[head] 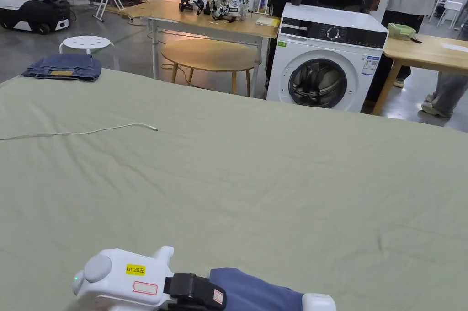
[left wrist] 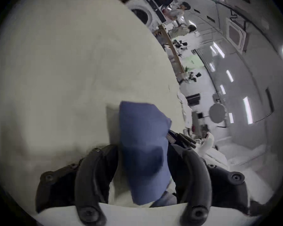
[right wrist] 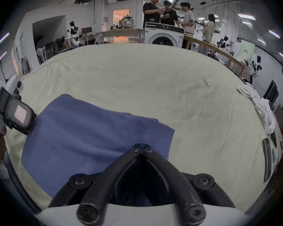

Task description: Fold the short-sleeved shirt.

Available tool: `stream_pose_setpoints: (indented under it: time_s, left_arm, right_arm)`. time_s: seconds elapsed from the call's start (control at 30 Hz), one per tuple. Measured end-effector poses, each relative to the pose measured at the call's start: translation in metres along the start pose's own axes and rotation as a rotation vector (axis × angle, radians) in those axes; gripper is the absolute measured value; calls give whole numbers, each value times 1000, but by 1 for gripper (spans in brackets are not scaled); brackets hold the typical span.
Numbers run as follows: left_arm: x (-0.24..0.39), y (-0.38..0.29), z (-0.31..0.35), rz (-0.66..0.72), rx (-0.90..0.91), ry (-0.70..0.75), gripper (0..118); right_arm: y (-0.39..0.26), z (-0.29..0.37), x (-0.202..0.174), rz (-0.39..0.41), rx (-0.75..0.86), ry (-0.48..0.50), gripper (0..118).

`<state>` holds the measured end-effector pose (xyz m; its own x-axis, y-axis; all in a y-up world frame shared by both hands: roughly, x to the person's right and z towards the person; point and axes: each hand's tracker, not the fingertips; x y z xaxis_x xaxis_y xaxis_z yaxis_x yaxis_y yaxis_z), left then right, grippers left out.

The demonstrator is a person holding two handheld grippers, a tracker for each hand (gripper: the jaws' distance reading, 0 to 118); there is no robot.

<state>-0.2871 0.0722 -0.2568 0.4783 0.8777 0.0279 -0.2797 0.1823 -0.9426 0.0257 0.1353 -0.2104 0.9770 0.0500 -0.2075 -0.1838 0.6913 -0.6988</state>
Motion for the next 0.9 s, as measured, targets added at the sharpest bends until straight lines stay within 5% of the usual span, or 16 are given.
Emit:
stream_pose_setpoints:
  time_s: [0.23,0.4,0.47,0.9]
  left_arm:
    - [-13,-8,-25,60,7,-119,62]
    - [-19,-11,-23,66,18,-92,29]
    - [-19,-10,-25,40,26,-66,24]
    - [4,-9,17,0,75,-117,22]
  right_arm:
    - [0,4,-2,-3,1,0,0]
    - [-3,-1,-1,7,3,-4,0]
    - [-3,-2,0,13,7,-8,0]
    - [29,20,1,6,124,25,0]
